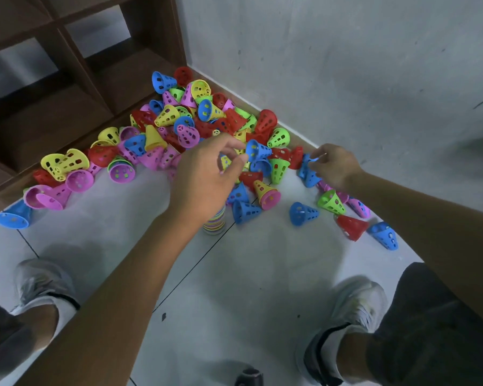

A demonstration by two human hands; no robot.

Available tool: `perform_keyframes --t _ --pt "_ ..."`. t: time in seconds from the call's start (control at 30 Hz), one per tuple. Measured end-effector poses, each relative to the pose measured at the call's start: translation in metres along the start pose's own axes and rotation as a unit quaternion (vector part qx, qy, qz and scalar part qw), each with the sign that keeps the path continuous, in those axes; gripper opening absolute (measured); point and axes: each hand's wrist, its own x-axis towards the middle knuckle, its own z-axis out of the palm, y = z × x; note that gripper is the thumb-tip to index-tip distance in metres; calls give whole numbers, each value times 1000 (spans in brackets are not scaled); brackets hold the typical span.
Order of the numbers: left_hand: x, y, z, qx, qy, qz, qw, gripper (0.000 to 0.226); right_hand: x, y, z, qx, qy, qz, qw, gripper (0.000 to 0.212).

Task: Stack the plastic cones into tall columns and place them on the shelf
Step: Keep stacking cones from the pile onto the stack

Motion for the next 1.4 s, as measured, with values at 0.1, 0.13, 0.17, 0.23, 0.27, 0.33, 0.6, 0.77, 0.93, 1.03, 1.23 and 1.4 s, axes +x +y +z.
perform_keyframes --t 0.1,0.13,0.17,0.23,0.27,0.33,0.6,0.77,0.93,1.03,1.23,1.4 --pt "3 12 27 -3 -55 2 998 12 7 37 -1 -57 -39 29 997 29" --pt "3 14 37 -8 -77 -3 997 10 10 51 -1 -85 -57 37 994 34" --pt "3 14 49 -7 -101 -6 995 11 11 64 -2 -118 -76 36 989 41" --pt "3 10 73 6 -149 -10 989 16 9 88 -4 -183 -109 18 977 54" --pt "3 6 86 9 -169 -19 985 18 9 100 -4 -211 -120 10 970 60" --pt "5 -3 113 2 -198 -39 979 20 8 124 -2 -242 -129 17 962 70" --pt "8 -41 229 54 -300 -79 949 37 19 203 25 -209 -116 79 968 103" --pt "9 -59 279 94 -354 -154 918 63 34 222 44 -176 -117 89 973 118" --pt "-4 -76 308 132 -454 -213 855 93 44 229 61 -141 -114 65 981 123" --pt "-9 -84 317 162 -440 -196 861 84 51 225 73 -143 -107 39 983 123" --pt "-8 -95 309 129 -375 -212 893 74 68 216 85 -188 -104 33 976 88" --pt "-12 -103 289 99 -350 -217 906 73 70 214 93 -194 -77 19 978 80"
